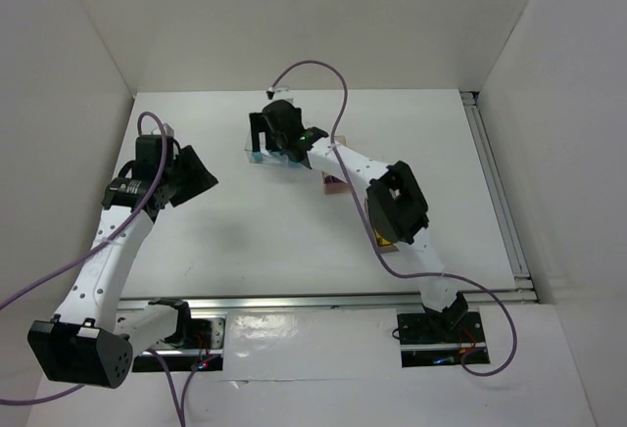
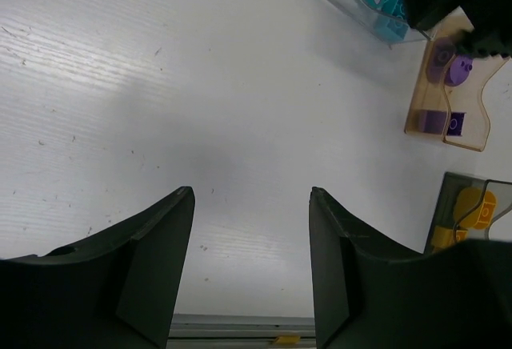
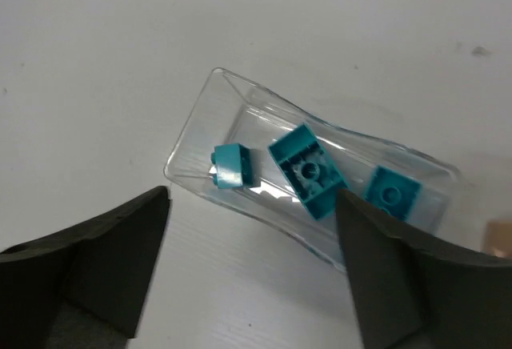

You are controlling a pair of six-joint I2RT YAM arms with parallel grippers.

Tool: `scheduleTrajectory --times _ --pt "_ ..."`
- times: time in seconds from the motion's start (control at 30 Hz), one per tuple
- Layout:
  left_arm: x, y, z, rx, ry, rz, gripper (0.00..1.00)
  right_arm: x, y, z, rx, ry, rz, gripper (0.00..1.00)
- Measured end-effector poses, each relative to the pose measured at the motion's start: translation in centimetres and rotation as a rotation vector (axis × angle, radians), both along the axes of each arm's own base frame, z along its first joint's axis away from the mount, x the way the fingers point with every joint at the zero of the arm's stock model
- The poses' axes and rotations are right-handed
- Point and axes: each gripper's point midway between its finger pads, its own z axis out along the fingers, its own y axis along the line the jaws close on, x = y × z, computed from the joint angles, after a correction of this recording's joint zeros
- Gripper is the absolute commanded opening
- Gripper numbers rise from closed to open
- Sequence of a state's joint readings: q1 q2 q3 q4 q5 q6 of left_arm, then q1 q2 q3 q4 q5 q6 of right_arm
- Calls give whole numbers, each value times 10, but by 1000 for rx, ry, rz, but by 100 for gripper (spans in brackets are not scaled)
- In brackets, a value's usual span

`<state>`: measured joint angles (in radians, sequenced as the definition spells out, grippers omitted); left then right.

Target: Sort the legos into containers by color

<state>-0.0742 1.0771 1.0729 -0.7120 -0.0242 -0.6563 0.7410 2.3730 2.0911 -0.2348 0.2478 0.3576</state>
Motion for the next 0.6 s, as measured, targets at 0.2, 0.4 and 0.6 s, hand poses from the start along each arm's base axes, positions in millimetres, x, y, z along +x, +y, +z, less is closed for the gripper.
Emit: scheduleTrajectory --times 0.2,0.4,0.6 --pt "0 2 1 8 -3 2 67 -65 -105 64 -93 -27 -183 100" --pt "-1 4 2 20 -3 -9 69 -145 -242 115 -128 -80 -526 100" --pt "1 3 10 16 -22 -15 69 -224 -335 58 -275 43 -713 100"
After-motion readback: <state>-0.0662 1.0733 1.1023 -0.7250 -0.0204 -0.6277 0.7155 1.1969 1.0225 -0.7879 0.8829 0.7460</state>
